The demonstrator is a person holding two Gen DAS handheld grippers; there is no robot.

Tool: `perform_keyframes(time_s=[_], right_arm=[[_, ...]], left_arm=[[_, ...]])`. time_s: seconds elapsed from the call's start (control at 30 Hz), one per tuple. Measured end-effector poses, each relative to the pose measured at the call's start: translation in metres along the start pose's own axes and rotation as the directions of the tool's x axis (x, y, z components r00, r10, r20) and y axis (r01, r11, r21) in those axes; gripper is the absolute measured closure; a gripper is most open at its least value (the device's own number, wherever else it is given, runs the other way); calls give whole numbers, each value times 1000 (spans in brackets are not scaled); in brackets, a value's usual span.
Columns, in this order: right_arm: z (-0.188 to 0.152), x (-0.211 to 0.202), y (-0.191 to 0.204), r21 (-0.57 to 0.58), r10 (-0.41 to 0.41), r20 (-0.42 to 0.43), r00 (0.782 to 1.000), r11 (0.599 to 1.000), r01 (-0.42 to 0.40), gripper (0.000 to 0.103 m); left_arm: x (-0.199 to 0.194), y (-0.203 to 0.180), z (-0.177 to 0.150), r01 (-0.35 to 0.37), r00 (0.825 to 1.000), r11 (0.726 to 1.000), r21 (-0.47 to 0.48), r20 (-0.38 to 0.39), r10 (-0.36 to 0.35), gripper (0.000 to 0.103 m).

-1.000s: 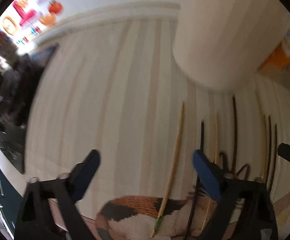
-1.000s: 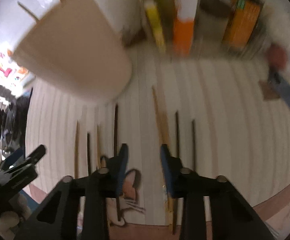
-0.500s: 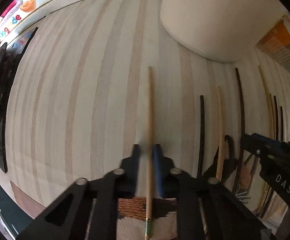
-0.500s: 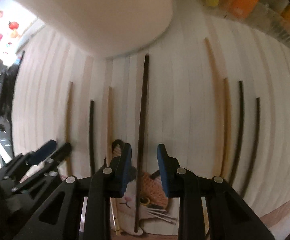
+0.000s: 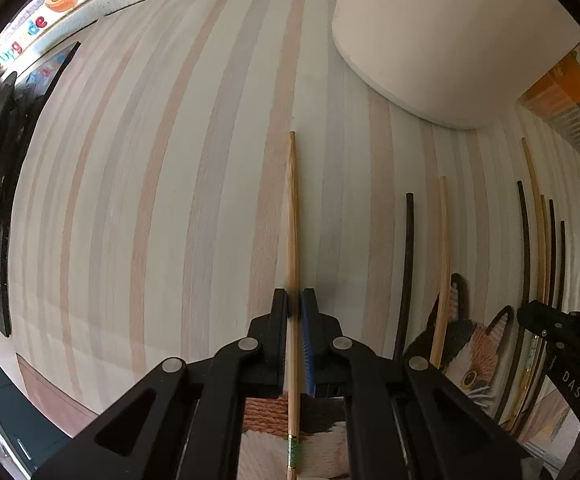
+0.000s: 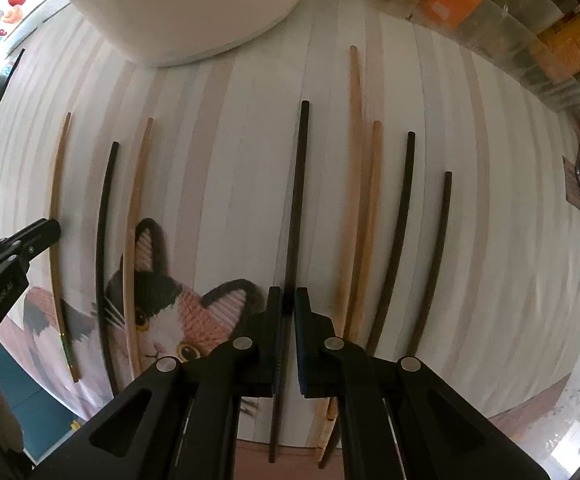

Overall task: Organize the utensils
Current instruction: 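Grasp a wooden chopstick with the left tool while the right tool grasps a dark chopstick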

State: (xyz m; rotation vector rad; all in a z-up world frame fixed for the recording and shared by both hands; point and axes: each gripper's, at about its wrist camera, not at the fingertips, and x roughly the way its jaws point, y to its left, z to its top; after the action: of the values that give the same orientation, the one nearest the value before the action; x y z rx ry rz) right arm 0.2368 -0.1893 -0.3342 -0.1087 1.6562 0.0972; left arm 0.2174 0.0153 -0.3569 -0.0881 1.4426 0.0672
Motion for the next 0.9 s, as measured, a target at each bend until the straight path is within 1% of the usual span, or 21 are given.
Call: perform_keyframes(time_s=[0.07, 0.13, 0.3, 0.33, 0.47, 0.6, 0.73, 0.9], right_arm=[[-1, 1, 1, -5, -19, -4, 1000, 1000, 19, 97], [6, 0, 6, -4, -28, -5, 1000, 1000, 28, 97], [5, -2, 0, 27, -16, 6, 1000, 1000, 16, 97], [18, 1, 12, 28, -19, 7, 1000, 999, 18, 97], [7, -4, 6, 40, -27, 19, 999, 999, 27, 97], [2, -3, -1, 69, -10, 8, 1000, 998, 9, 97], [12, 1, -15, 135, 29, -18, 999, 991, -26, 97], [23, 0, -17, 138, 9, -38, 999, 990, -3, 97]], left_arm=[[0, -4, 0, -6, 1000, 1000, 5, 0, 6, 98], [4, -12, -3, -15, 1000, 1000, 12, 2, 15, 98], [2, -22, -2, -17, 1000, 1000, 20, 7, 17, 98], [2, -22, -2, -17, 1000, 1000, 21, 8, 17, 98], [2, -24, -2, -12, 1000, 1000, 28, 5, 12, 98], [1, -25, 3, -9, 1000, 999, 32, -11, 10, 98], [3, -26, 10, -11, 1000, 999, 35, -24, 11, 98], [5, -32, 16, -27, 999, 997, 65, -39, 30, 98]])
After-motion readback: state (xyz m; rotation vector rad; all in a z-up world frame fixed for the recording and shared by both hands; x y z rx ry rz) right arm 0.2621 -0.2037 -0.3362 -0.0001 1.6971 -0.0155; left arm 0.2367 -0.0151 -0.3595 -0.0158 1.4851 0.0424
